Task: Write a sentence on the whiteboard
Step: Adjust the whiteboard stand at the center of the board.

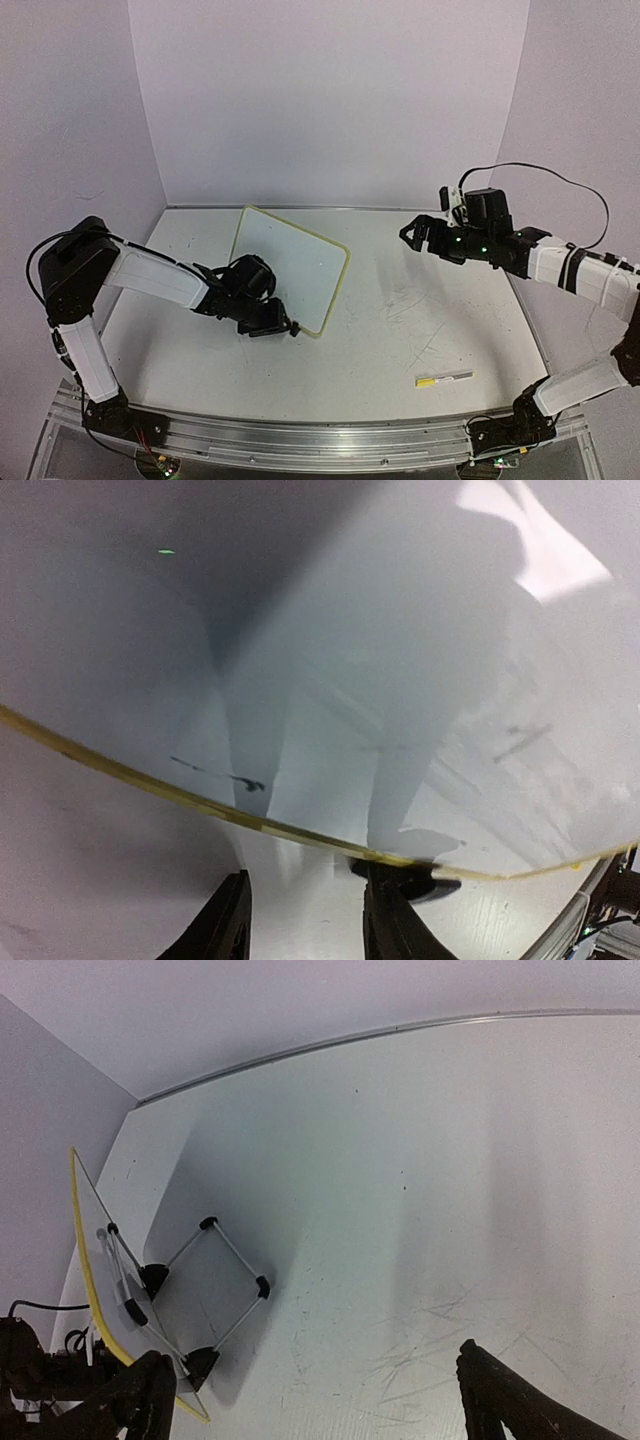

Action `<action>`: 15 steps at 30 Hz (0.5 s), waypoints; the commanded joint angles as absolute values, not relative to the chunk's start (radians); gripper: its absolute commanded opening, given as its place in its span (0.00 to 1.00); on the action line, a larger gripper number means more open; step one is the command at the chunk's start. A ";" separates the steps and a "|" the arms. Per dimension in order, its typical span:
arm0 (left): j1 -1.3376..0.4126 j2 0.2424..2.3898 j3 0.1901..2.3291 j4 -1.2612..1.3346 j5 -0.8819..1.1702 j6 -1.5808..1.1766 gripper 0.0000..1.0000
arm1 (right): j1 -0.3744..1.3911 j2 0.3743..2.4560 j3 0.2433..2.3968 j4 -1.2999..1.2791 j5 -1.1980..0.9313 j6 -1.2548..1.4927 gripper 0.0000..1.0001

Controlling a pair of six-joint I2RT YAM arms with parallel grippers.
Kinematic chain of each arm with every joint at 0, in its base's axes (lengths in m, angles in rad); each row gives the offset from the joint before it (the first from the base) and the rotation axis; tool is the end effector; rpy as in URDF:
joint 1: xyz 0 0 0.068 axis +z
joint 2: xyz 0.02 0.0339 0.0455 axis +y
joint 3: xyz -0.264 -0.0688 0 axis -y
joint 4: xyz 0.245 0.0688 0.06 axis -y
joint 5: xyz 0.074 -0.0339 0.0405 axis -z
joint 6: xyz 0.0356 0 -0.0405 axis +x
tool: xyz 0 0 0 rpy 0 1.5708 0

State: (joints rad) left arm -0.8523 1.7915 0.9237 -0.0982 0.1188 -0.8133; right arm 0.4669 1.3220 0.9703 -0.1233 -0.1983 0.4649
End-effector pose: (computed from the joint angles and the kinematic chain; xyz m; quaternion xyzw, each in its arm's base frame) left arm 0.2234 -0.2618 0.1330 0.0363 0.9524 -0.2581 0.1581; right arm 0.2670 0.1424 0.2915 -0.0524 0.8494 0.3083 0.4251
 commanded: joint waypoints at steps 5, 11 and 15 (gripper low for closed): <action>-0.959 1.851 1.011 0.098 0.172 -0.838 0.40 | 0.512 1.327 0.946 -0.087 -0.262 0.451 0.98; -0.968 1.684 0.914 0.089 0.100 -0.730 0.54 | 0.517 1.308 0.919 -0.087 -0.261 0.428 0.98; -0.949 1.529 0.868 -0.072 -0.043 -0.649 0.66 | 0.536 1.323 0.921 -0.084 -0.265 0.421 0.97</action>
State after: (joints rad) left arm -0.9685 1.7056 0.8902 0.0315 0.1057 -0.7502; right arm 0.5148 1.3384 0.9187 -0.1164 -0.2565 0.4449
